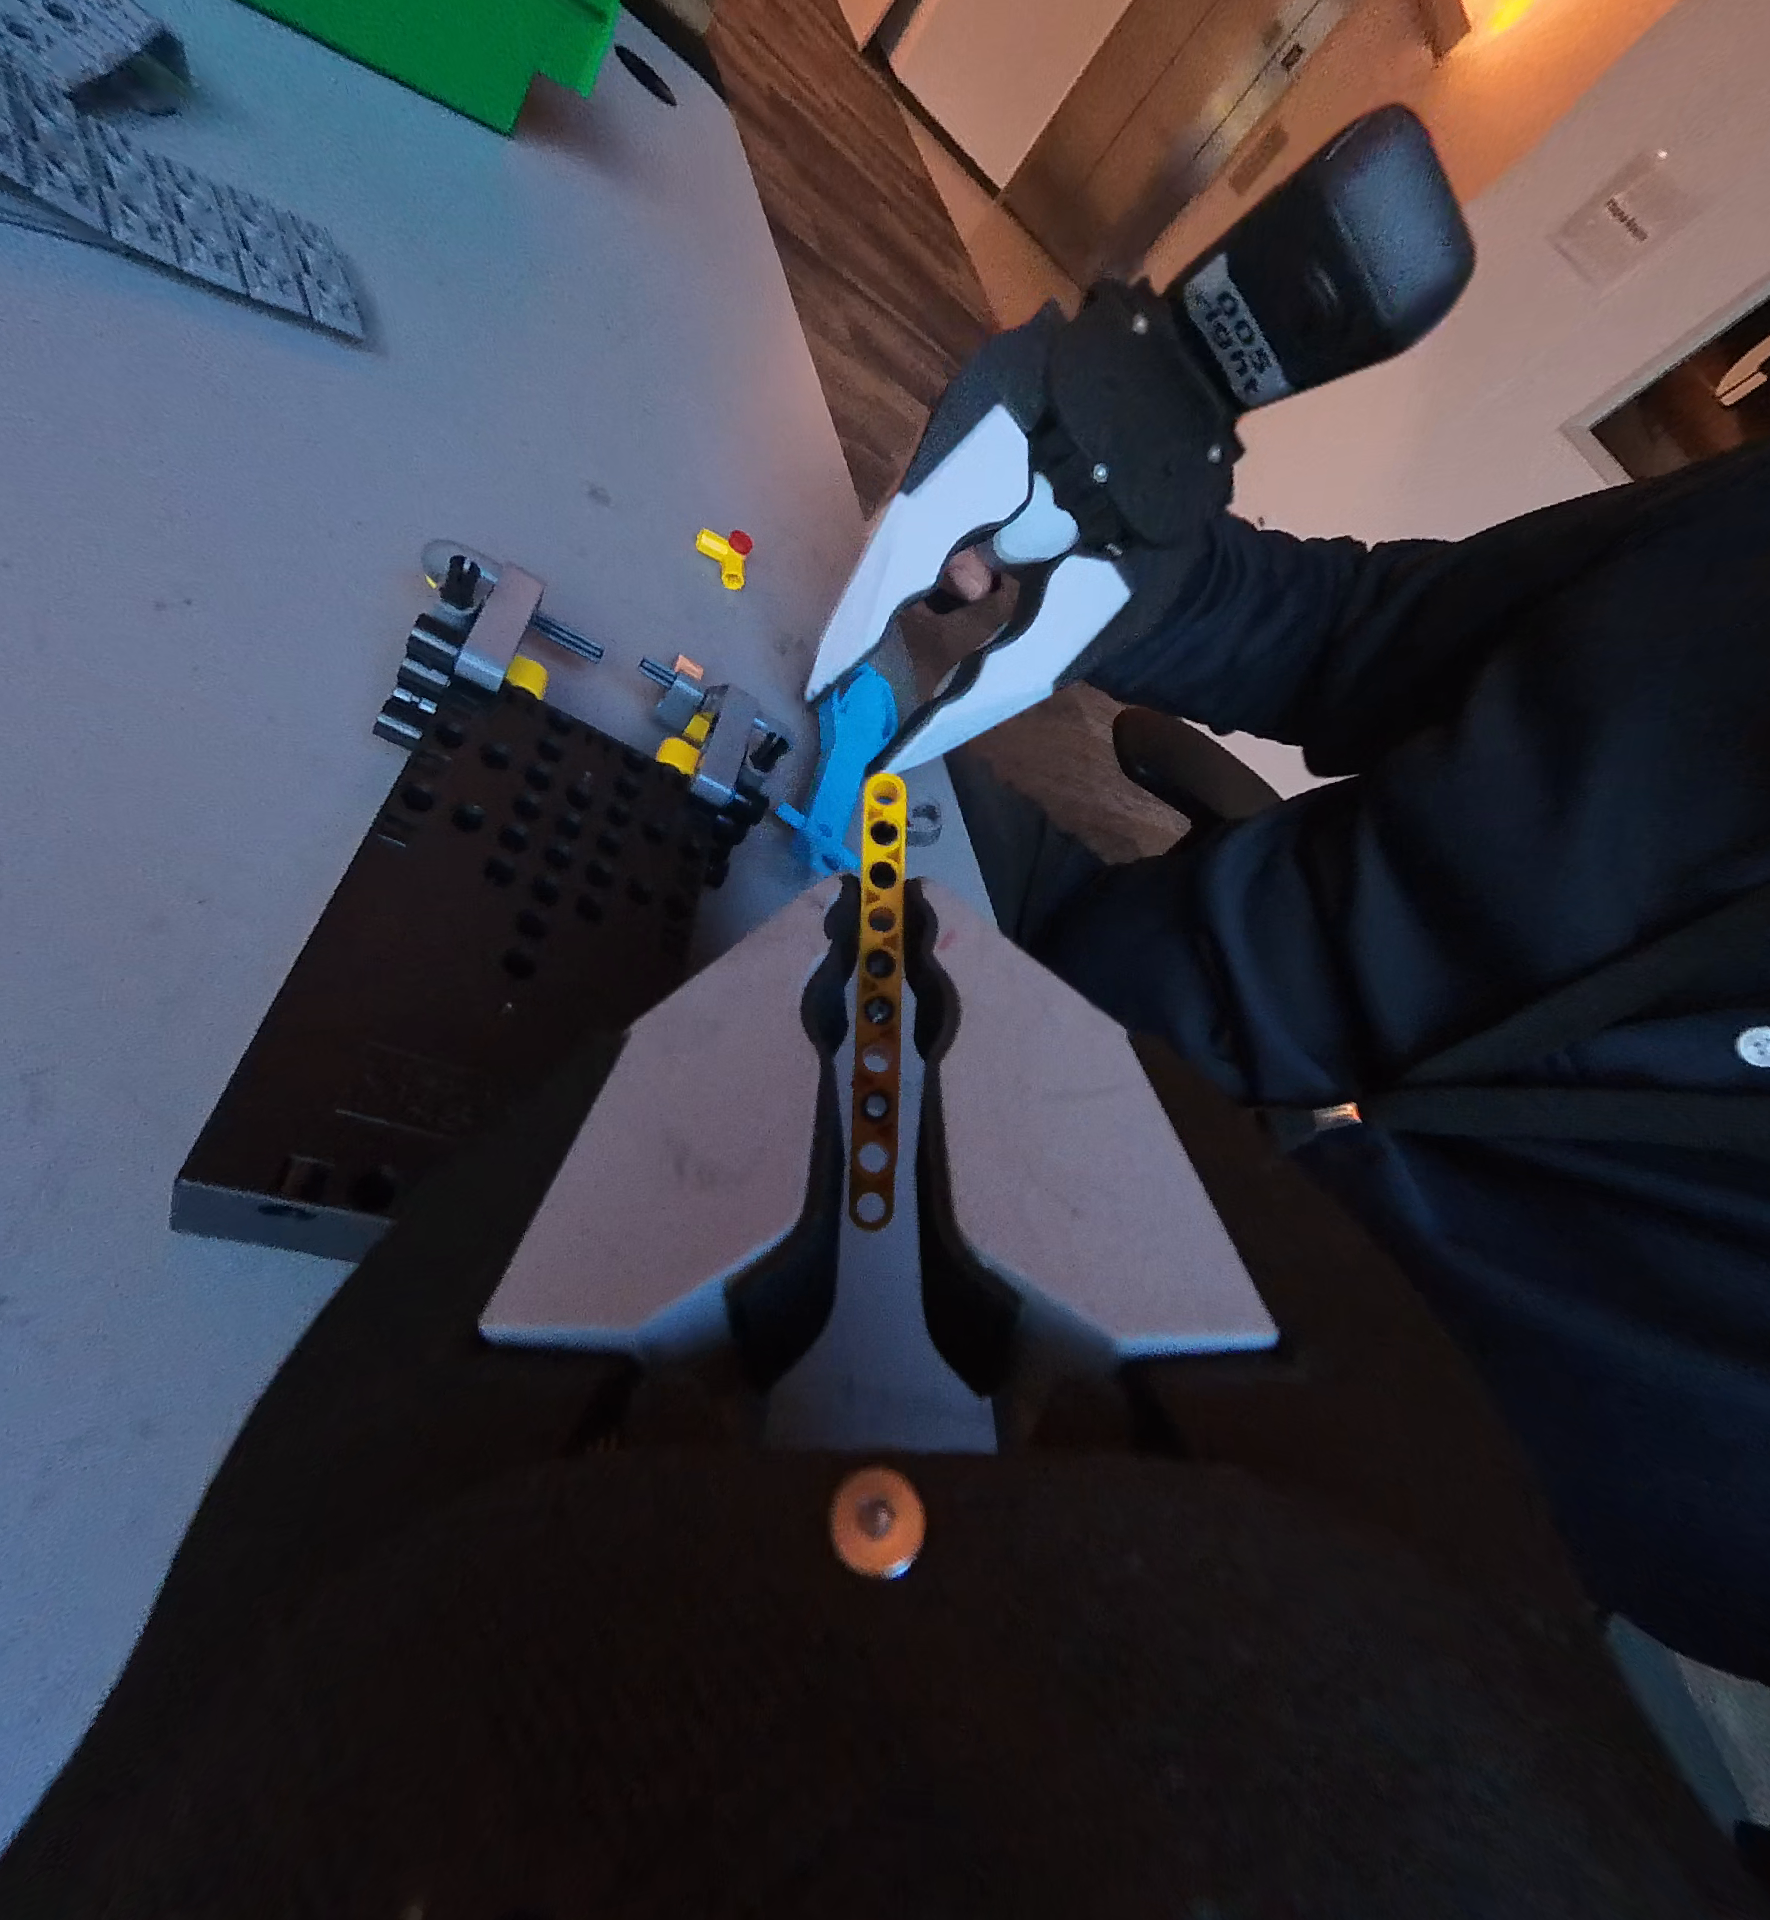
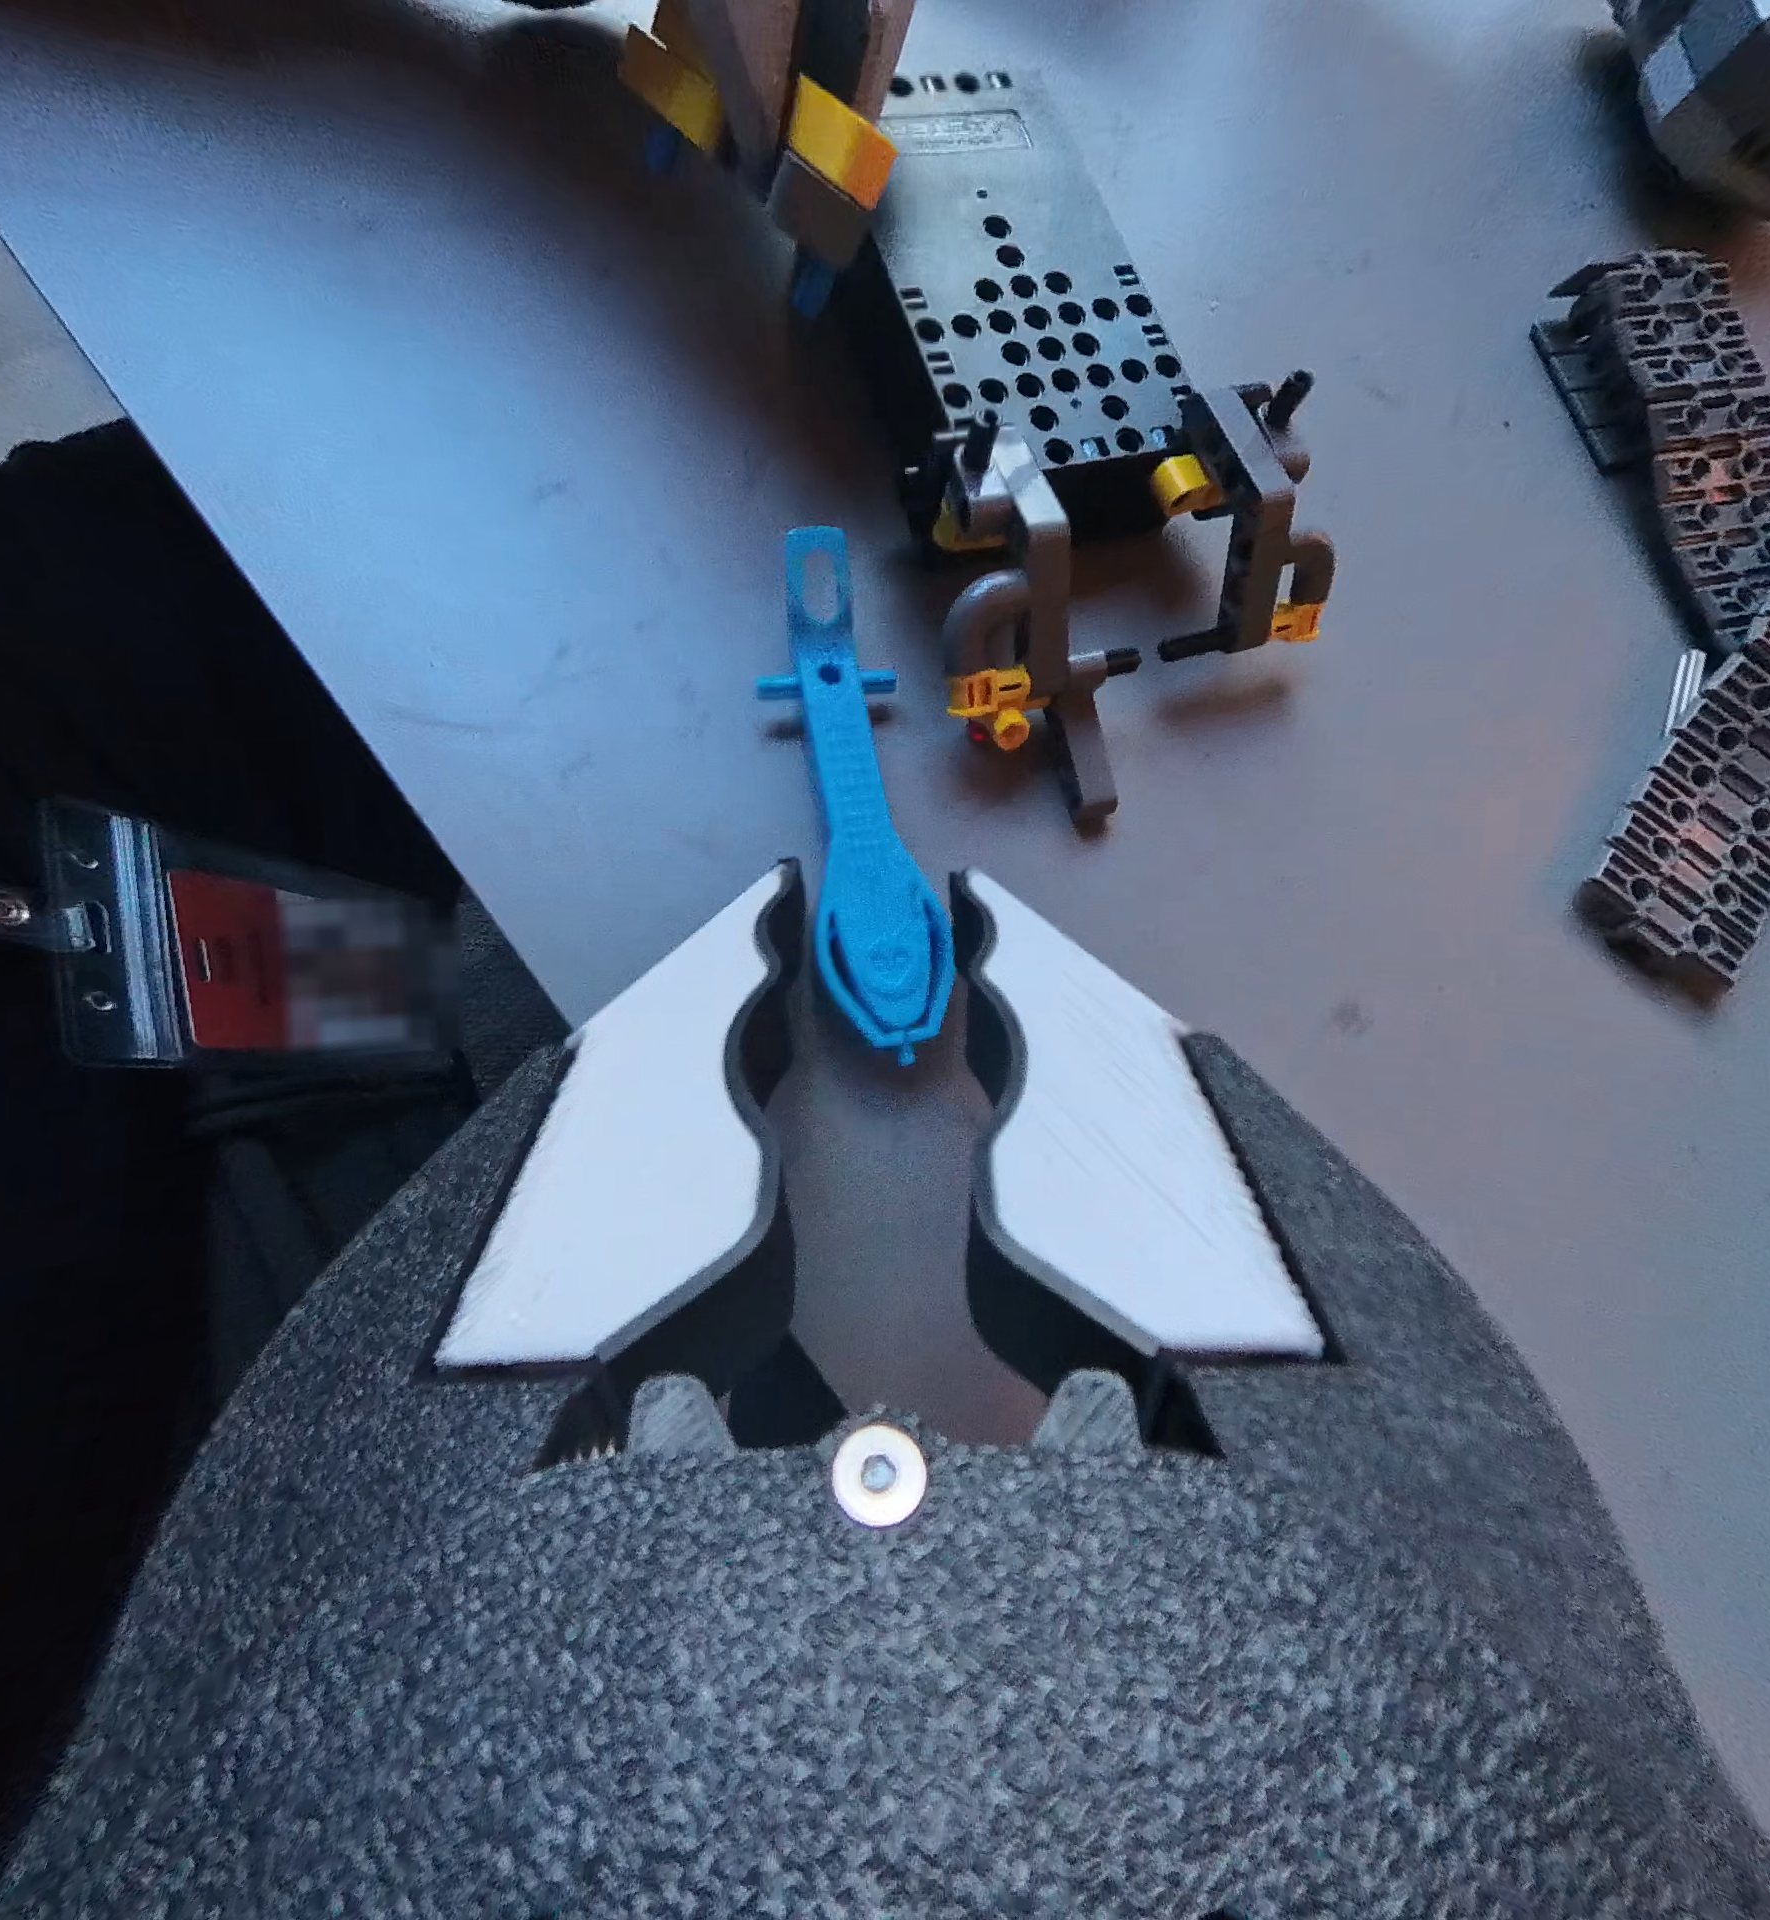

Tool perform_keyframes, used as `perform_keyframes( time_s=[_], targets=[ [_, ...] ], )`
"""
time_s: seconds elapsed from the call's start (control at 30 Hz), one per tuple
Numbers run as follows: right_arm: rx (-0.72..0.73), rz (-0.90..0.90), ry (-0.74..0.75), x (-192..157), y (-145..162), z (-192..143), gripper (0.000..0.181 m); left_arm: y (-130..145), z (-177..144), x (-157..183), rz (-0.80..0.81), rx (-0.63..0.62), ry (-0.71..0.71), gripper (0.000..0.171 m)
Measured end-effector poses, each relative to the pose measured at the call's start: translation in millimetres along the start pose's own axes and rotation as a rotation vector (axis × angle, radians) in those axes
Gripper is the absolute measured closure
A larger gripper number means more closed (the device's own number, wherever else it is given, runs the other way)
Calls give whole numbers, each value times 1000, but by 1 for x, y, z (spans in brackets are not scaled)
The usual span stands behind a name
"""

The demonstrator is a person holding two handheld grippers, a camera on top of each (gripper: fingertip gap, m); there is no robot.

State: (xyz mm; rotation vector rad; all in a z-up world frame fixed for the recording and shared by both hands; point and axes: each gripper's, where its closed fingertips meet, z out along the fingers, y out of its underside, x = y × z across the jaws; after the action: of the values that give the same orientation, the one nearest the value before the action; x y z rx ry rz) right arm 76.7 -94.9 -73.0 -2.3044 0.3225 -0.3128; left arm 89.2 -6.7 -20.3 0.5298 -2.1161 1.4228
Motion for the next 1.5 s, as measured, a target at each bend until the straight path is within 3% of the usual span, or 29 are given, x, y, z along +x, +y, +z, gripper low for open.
perform_keyframes(
  time_s=[0.1, 0.23, 0.4, 0.5, 0.6, 0.73, 0.8, 0.9, 1.27, 1.5],
  targets=[
    [24, 12, -14, -2, 3, -6, 138, 7, 2, -2, 4, -41, -8, 166],
    [13, 20, -6, 6, 13, -12, 132, 21, 7, -3, 27, -130, -27, 167],
    [2, -12, -87, 1, 10, -8, 135, 43, 16, -3, 119, -282, -68, 166],
    [-9, 9, -165, -6, 7, -3, 155, 49, 21, -4, 195, -329, -96, 166],
    [-14, 28, -179, -5, 5, -1, 157, 49, 21, -7, 251, -340, -129, 166],
    [5, 111, -193, -3, 2, 1, 157, 50, 21, -8, 353, -372, -175, 166],
    [46, 210, -276, -11, -4, -1, 157, 56, 21, -13, 354, -411, -195, 165],
    [113, 390, -457, -27, -16, -8, 157, 56, 22, -12, 319, -394, -175, 164],
    [176, 530, -594, -36, -25, -16, 156, 54, 19, -14, 399, -405, -210, 148],
    [238, 734, -757, -35, -39, -29, 157, 22, 11, 5, 617, -275, -256, 146]
  ],
)
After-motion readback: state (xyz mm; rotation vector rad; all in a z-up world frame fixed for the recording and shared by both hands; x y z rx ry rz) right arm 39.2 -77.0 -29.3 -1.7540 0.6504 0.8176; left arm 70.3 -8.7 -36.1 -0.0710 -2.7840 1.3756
